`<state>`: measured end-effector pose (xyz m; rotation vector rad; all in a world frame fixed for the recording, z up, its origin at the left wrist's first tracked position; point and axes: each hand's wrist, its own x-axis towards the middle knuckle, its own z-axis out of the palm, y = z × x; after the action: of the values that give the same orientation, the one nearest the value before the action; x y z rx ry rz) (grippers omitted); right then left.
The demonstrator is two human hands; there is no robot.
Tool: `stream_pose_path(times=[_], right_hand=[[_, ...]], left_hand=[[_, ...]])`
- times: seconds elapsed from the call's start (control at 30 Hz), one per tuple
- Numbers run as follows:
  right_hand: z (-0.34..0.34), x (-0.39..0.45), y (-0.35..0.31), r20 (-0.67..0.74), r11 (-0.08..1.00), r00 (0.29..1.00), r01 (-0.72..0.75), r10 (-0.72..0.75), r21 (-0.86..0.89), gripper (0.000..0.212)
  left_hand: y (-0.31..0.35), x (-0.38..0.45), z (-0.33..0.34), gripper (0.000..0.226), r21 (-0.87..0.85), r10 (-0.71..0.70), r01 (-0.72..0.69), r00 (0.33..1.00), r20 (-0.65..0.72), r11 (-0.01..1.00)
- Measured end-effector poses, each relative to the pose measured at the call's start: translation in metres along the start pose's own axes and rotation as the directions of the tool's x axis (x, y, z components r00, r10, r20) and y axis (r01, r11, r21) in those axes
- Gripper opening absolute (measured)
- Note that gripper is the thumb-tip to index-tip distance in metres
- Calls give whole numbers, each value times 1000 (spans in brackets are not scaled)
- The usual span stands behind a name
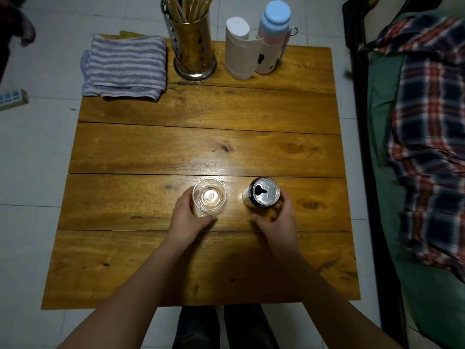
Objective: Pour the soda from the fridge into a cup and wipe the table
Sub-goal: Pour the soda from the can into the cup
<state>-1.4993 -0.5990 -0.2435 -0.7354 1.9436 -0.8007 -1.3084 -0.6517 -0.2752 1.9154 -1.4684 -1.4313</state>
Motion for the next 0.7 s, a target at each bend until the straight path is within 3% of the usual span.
stream_pose_path(times=[0.17,0.4,0.7], right_hand=[[2,5,-11,10,998,998,67,-67,-13,92],[6,10,-11,-43,994,995,97,-95,41,74],[-2,7,-16,-57,991,989,136,-135,10,75]], left_hand=[[2,5,5,89,-82,29,-31,999,-26,996],[4,13,7,83,-91,61,-65,997,-39,994],[26,10,-4,76,-94,125,-131,990,-68,987]])
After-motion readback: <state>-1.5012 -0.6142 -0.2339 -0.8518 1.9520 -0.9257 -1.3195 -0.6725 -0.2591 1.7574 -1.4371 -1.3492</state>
